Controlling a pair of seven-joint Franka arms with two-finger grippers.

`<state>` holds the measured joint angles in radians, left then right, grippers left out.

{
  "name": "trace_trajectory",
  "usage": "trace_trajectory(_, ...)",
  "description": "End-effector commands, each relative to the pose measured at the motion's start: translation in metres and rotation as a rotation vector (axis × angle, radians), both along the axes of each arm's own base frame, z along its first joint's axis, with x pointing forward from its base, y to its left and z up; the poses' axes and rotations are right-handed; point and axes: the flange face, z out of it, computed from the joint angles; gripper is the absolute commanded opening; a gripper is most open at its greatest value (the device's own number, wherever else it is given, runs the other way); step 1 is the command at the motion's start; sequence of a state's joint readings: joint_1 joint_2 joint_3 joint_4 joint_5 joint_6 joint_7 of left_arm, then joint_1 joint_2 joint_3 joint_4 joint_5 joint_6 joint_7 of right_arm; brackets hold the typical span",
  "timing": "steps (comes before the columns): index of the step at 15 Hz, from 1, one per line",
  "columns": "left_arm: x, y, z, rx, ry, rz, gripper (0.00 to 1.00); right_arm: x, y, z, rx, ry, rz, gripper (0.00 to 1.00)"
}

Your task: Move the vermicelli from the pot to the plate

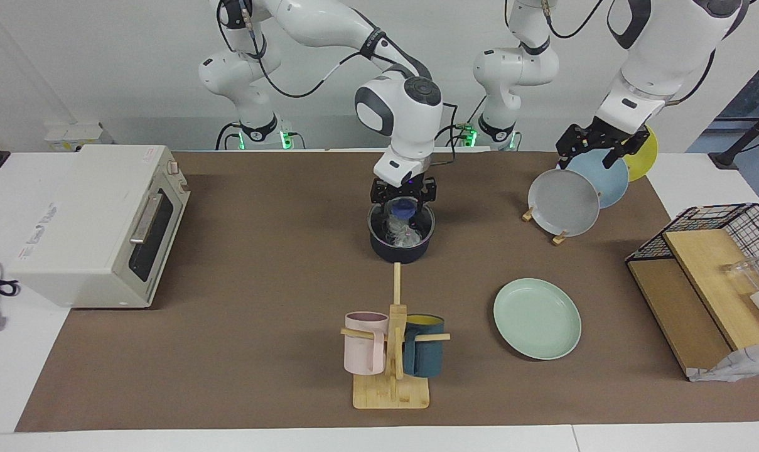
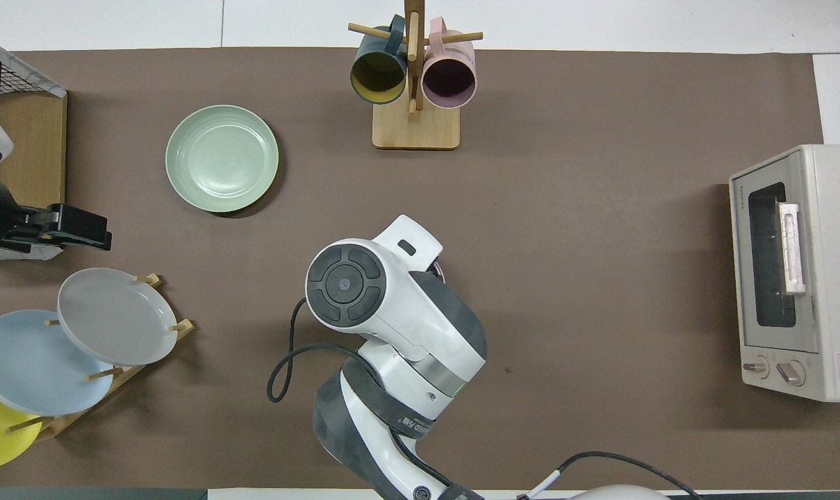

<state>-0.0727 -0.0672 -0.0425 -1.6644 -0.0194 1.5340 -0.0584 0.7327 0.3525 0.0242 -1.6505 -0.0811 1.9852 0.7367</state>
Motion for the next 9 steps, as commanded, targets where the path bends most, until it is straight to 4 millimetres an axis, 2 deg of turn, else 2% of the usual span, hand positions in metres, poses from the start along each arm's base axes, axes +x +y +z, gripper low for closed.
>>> trace_trajectory(1, -0.0025, 0.0035, 0.0046, 0.023, -0.003, -0.007, 1.00, 0.0011, -0.0037, 0.0004, 0.001, -0.024, -0.017, 0.99)
trace_trajectory(6, -0.0025, 0.0035, 0.0046, 0.023, -0.003, -0.007, 1.00, 0.0016, -0.0031, 0.0006, 0.008, -0.030, -0.016, 0.83)
trace_trajectory(9, -0.0025, 0.0035, 0.0046, 0.023, -0.003, -0.007, 1.00, 0.0011, -0.0022, 0.0007, 0.009, -0.031, -0.014, 0.81)
